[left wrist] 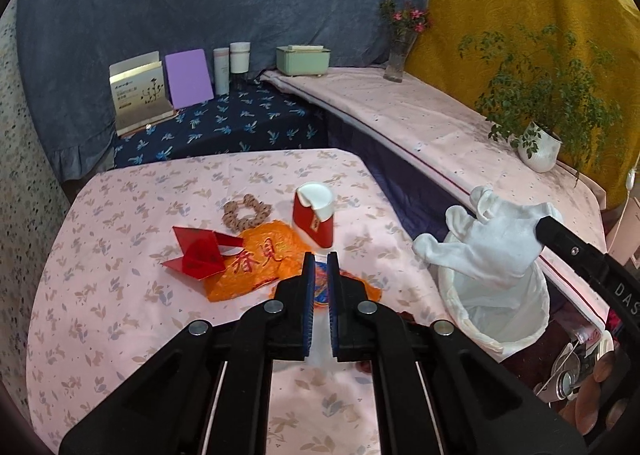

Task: Collect trash
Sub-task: 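Carry the white glove and white cloth into the wastebasket and open both grippers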

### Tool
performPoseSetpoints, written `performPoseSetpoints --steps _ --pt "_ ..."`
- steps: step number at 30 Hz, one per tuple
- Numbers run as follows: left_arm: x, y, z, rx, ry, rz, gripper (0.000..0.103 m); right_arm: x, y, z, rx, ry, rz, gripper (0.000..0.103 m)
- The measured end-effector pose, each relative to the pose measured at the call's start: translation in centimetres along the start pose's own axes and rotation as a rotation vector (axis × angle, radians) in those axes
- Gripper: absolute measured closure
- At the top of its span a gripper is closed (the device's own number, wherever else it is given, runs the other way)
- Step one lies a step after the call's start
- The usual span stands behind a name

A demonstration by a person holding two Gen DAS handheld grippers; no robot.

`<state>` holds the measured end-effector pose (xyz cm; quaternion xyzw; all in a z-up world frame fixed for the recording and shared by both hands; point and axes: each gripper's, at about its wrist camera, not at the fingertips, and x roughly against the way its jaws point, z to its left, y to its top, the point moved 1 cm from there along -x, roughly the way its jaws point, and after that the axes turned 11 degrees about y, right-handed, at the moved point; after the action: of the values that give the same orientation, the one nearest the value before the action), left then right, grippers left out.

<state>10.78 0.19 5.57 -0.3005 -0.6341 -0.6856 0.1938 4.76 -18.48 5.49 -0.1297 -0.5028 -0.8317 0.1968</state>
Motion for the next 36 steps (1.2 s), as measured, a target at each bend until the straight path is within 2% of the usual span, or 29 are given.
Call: performPoseSetpoints --steps 5,11,12,14,15,16,18,20,24,29,30,31,32,33,34,35,36 --pt "0.7 0.2 -2.6 -0.045 -0.026 -0.017 0.097 1.2 -0.2 -1.5 -0.015 -0.023 -0.013 0.088" --pt "0.0 -0.4 -3.8 -0.055 -0.038 0.015 0.095 2.5 -0.5 -3.9 -0.048 -0.055 -0.023 0.088" --pt "-0.3 -0.7 -3.4 -0.048 -0.027 0.031 0.091 2.6 -0.6 -4.3 -0.054 -0.06 -0.023 0.088" --pt "-1.1 -1.8 -2.5 -0.035 -0.015 0.071 0.072 2.7 -1.0 -5.0 -0.068 -0.068 -0.016 0.088" --pt "-1.5 -2.5 -2.0 -0.026 -0.007 0.086 0.057 2.6 -1.3 -5.4 -0.075 -0.07 -0.01 0.088" --pt "-1.8 -3.1 -1.4 -0.019 0.0 0.095 0.05 2.5 -1.5 -5.7 -0.081 -0.073 -0.005 0.088" --pt "-2.8 -4.8 -0.4 -0.016 0.018 0.129 0.044 2.2 -2.1 -6.0 -0.091 -0.076 0.009 0.088" --pt "-3.9 -6.3 0.3 -0.003 0.025 0.178 0.032 1.7 -2.7 -6.2 -0.1 -0.076 0.023 0.088" --pt "-6.1 -8.5 0.7 0.012 0.02 0.252 0.026 0.6 -3.5 -6.1 -0.107 -0.068 0.052 0.088" --pt "-8.8 -10.3 0.3 0.015 0.009 0.316 0.028 -0.4 -4.3 -5.7 -0.094 -0.064 0.08 0.088" --pt "-9.3 -10.5 0.2 0.011 0.011 0.324 0.032 -0.5 -4.4 -5.7 -0.095 -0.065 0.086 0.088" --pt "-9.7 -10.8 0.2 0.008 0.011 0.336 0.043 -0.6 -4.5 -5.8 -0.097 -0.066 0.09 0.088" --pt "-10.1 -11.0 0.1 0.005 0.007 0.348 0.048 -0.8 -4.6 -5.9 -0.1 -0.067 0.096 0.088" --pt "-10.4 -11.2 0.1 0.003 0.005 0.362 0.058 -0.9 -4.8 -5.9 -0.101 -0.068 0.1 0.088" --pt "-10.7 -11.4 0.1 0.003 -0.001 0.374 0.074 -1.0 -4.9 -5.9 -0.101 -0.07 0.104 0.088" --pt "-10.7 -11.5 0.0 0.002 -0.005 0.378 0.078 -1.1 -4.9 -5.9 -0.099 -0.072 0.107 0.088" --pt "-10.7 -11.5 0.0 -0.003 -0.006 0.377 0.087 -1.2 -5.0 -5.9 -0.099 -0.073 0.109 0.088"
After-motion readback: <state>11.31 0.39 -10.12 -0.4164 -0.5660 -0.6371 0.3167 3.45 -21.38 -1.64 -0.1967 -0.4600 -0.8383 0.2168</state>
